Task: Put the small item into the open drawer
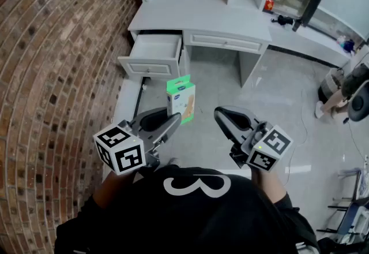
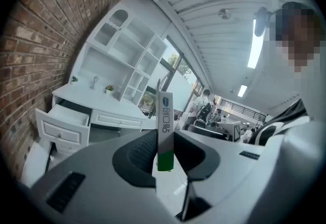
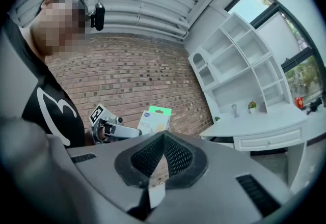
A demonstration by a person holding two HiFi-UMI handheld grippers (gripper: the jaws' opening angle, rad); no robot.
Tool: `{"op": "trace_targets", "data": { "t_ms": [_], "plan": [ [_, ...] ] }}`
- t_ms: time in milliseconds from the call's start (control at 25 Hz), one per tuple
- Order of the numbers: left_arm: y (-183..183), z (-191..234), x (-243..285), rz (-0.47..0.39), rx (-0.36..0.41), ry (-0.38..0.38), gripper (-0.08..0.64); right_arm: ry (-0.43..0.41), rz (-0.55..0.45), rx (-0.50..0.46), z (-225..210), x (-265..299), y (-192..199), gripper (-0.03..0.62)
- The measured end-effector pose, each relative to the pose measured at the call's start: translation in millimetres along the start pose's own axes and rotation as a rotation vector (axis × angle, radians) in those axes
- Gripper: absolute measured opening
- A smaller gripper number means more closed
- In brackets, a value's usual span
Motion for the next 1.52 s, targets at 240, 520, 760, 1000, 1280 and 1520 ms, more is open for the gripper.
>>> {"op": "trace_targets", "data": {
  "t_ms": [240,520,760,1000,1280,1520],
  "plan": [
    [9,-11,-4,-0.007,0.016,0.002,0.095,0.008,-0.003,0.002,9,-12,0,0.008],
    [9,-18,-8,-0.021,0.027,0.000,0.095,0.041,-0.025,0.014,10,-21,-3,0.009],
    [8,-15,-11,-0.033,0.027,-0.014,0.095,0.029,-0.031,0.026,9,-16,-3,0.010],
    [-1,6,-13,-0.049,0.007,-0.021,0.095,0.000,-0.013,0.037,2,9,4,0.009],
    [-26,72,-10,-0.045,-0.063,-0.027,0.095,0.004,0.056,0.090,-21,68,27,0.010],
    [-54,140,4,-0.017,-0.108,-0.033,0.095,0.021,0.099,0.142,-57,128,47,0.010]
  ]
}}
Point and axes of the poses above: the fingertips, and each gripper's own axes: x forward along the fingers, z to its left, y out of its underside, the point moved 2 cm from there along -x, backward along the fingers, and after that the axes turned 12 degrees about -x, right-handed, at the moved point
